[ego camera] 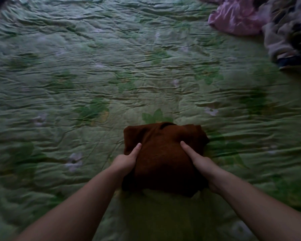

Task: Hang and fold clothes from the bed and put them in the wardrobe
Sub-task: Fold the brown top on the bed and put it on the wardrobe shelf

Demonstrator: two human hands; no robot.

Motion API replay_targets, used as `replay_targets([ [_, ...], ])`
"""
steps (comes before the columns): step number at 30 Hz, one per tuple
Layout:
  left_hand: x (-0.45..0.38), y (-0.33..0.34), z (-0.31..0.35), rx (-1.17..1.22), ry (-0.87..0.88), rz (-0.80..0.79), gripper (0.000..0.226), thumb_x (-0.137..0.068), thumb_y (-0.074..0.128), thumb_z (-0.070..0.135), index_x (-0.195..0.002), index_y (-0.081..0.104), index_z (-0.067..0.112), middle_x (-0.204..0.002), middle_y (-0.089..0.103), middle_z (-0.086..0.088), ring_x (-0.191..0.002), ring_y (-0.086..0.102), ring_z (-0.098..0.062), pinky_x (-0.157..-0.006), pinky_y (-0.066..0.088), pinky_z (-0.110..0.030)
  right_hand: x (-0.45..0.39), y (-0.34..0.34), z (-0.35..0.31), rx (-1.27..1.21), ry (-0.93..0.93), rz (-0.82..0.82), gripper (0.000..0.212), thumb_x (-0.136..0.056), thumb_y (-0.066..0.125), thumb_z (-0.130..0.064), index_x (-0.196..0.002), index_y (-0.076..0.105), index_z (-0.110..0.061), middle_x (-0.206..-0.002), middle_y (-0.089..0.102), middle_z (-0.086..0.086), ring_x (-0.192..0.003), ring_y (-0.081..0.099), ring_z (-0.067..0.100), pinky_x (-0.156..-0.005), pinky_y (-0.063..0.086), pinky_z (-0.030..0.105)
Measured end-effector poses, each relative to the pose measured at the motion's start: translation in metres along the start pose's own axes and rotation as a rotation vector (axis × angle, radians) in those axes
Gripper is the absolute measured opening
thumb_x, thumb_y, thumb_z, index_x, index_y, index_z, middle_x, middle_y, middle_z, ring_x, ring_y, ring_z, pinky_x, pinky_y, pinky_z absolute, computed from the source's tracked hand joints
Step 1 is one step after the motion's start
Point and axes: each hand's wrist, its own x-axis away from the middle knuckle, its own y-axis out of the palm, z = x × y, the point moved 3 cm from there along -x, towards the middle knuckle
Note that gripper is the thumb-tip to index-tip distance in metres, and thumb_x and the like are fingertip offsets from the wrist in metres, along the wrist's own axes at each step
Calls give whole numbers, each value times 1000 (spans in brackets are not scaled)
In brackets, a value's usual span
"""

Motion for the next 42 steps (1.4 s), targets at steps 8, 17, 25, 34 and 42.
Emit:
replay_targets([
  [8, 9, 1, -2, 110, 34, -64, 113, -37, 64, 89, -110, 59, 4, -109, 67, -14, -96, 67, -32, -91, 54, -44, 0, 3, 3, -95, -40, 33, 123, -35, 79, -72, -132, 53, -1, -115, 66, 15, -92, 69, 31, -87, 56, 46],
  [17, 83, -31, -4, 146, 259, -204, 69, -45, 79, 53, -100, 68, 12, -87, 75, -11, -76, 73, -28, -64, 58, -35, 54, 12, 40, -345, -79, 8, 127, -21, 85, -73, -127, 59, -7, -110, 70, 13, -92, 71, 30, -88, 55, 49],
  [25, 243, -91, 107, 108, 615, -199, 21, -73, 77, 36, -76, 66, 18, -52, 67, 9, -46, 64, -5, -44, 49, -15, 254, -22, -63, -472, -347, 127, 110, -34, 85, -67, -121, 61, -4, -113, 69, 11, -96, 68, 29, -88, 54, 39],
  [34, 457, -100, 193, 21, 956, -401, 33, -73, 77, 43, -85, 73, 12, -59, 70, 4, -48, 64, -6, -42, 44, -14, 510, -91, -101, -560, -737, 247, 66, -80, 66, -42, -135, 49, -10, -112, 59, -6, -96, 57, 15, -83, 41, 25],
  [42, 602, -25, 177, -116, 1137, -638, 46, -67, 76, 53, -92, 72, 15, -81, 75, -3, -70, 72, -16, -62, 55, -23, 629, -177, -20, -641, -807, 575, 90, -70, 70, -61, -137, 45, -7, -131, 55, 10, -123, 52, 34, -94, 43, 37],
])
